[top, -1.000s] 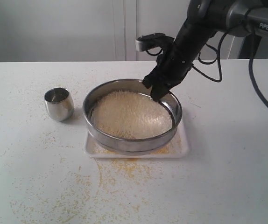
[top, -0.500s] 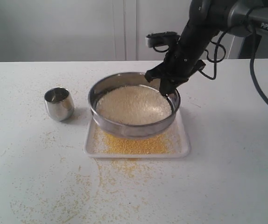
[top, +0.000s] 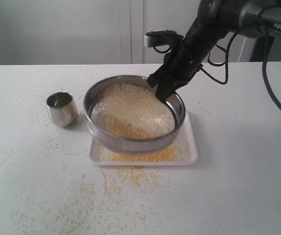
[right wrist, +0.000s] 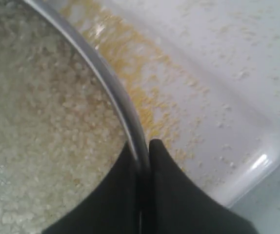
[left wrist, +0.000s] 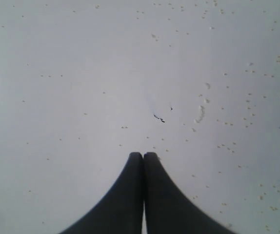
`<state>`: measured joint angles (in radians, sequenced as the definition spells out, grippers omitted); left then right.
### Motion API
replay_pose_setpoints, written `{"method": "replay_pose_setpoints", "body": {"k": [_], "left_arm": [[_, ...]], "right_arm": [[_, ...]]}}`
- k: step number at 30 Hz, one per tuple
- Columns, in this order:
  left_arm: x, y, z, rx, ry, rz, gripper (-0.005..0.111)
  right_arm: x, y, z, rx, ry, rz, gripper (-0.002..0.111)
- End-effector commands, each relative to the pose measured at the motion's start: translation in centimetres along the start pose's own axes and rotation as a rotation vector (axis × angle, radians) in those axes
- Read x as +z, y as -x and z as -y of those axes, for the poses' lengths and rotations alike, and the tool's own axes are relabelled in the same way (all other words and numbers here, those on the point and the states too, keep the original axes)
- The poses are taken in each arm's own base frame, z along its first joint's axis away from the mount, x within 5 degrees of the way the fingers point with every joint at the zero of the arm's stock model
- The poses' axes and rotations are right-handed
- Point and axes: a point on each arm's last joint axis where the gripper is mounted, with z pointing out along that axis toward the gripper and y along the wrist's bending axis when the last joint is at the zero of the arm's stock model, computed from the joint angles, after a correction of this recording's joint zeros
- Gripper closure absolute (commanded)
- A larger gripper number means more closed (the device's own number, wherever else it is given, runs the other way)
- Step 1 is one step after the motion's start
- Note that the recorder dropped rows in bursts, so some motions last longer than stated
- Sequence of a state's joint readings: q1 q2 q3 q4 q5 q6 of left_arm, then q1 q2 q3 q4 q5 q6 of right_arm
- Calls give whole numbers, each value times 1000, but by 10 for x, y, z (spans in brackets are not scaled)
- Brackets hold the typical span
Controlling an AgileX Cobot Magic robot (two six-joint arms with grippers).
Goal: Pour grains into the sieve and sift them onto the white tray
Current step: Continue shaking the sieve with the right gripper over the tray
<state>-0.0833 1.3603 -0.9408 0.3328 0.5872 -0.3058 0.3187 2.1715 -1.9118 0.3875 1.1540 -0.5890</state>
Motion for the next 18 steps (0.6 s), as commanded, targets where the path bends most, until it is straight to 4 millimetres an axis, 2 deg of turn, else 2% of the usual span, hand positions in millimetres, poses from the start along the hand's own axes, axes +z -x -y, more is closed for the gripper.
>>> {"method": "replay_pose_setpoints", "body": {"k": [1, 2, 3, 4, 6, 7, 8, 10, 12, 13, 15, 16, 17, 18], "left_arm": [[-3, -2, -1, -5, 6, -1, 107], [-3, -2, -1, -5, 6, -1, 107], [-3, -2, -1, -5, 6, -1, 107], [-3, -2, -1, -5, 6, -1, 107], [-3, -2, -1, -5, 6, -1, 107], [-3, -2, -1, -5, 6, -1, 107], [-3, -2, -1, -5, 6, -1, 107], [-3, -2, -1, -5, 6, -1, 107], [-3, -2, -1, -5, 6, -1, 107], [-3, -2, -1, -5, 6, -1, 107], [-3, -2, -1, -5, 6, -1, 107], [-3, -2, -1, -5, 6, -1, 107], [-3, -2, -1, -5, 6, -1, 107], [-3, -2, -1, -5, 6, -1, 107]], "right_arm": [[-8, 2, 7, 140, -138, 12, 108], [-9, 6, 10, 307, -170, 69, 108], [-7, 8, 9, 391, -147, 97, 108], [-5, 10, 2, 335, -106, 96, 108], [-2, 8, -14, 4, -3, 24, 108], [-4, 4, -16, -125, -5, -20, 108], [-4, 0, -12, -158, -47, -71, 108], [-5, 0, 2, 28, -194, -55, 108], [-3, 2, 6, 346, -210, 1, 108], [-1, 2, 2, 316, -174, -13, 108], [1, 0, -10, 25, -102, -86, 108], [0, -3, -10, -74, -111, -120, 108], [-1, -4, -5, -78, -179, -147, 108], [-2, -4, 1, -9, -245, -135, 108]]}}
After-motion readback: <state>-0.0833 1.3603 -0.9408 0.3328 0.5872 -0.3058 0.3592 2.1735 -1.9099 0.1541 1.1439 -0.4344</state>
